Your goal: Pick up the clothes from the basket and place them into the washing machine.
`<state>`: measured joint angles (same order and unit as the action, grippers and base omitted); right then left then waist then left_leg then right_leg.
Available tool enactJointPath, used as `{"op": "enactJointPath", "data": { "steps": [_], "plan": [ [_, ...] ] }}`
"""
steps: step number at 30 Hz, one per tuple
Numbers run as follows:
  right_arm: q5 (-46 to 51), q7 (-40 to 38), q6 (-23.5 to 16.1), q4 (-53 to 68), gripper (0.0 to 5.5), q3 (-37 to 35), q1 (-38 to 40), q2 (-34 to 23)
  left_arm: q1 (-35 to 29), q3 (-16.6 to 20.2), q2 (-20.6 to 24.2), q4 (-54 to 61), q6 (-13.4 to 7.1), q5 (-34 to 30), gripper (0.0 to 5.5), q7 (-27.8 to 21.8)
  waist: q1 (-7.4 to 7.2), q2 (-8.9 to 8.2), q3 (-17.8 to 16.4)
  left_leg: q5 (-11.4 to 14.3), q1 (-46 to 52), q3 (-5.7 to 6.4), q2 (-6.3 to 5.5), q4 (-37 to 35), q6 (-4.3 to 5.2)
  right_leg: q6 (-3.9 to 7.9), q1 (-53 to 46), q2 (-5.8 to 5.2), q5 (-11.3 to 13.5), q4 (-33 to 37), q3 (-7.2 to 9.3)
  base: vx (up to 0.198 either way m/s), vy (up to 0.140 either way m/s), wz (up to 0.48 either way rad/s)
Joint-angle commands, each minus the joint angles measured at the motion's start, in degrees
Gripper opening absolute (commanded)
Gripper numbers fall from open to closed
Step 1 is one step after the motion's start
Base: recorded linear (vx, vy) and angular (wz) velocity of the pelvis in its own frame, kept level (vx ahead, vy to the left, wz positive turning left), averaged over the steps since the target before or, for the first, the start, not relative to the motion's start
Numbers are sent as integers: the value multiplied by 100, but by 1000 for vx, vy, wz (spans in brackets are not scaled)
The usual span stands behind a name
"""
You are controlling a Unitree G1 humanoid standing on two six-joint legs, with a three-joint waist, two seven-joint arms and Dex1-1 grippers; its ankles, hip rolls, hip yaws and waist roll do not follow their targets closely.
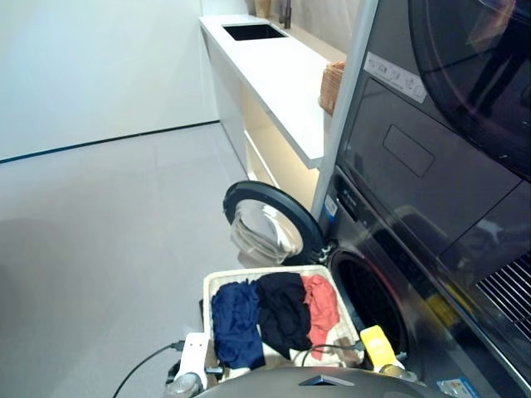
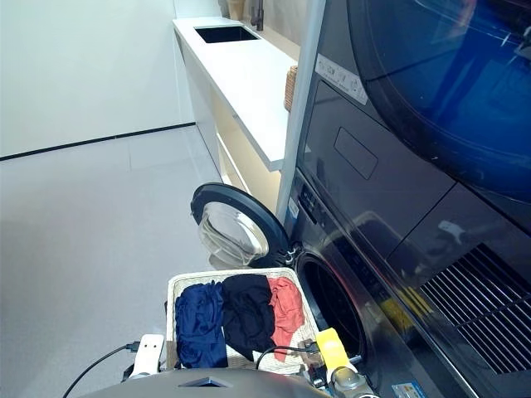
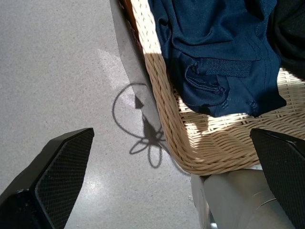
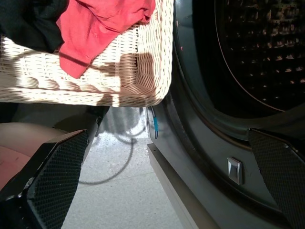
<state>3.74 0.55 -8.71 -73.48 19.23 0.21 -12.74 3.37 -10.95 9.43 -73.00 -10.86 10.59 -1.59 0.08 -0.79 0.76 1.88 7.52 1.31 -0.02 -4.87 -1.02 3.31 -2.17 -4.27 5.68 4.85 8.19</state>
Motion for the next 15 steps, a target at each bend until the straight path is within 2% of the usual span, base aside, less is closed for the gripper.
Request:
{"op": "enactJointPath", "data": {
  "steps": [1,15],
  "plan": [
    [180,58,-120,-88,550,159,-304,249,-403,-29,-180,-316,-96,-21,550,-27,-24,-94,82,-240,-292,-247,-110,-13,205,280,-115,61,-256,-215,-13,0,0,0],
    [232,70,-128,-8,550,210,-330,261,-478,-123,-155,-234,-116,-93,550,54,-38,-66,58,-236,-298,-251,-105,-13,207,277,-120,57,-247,-187,-14,0,0,0]
  ]
}}
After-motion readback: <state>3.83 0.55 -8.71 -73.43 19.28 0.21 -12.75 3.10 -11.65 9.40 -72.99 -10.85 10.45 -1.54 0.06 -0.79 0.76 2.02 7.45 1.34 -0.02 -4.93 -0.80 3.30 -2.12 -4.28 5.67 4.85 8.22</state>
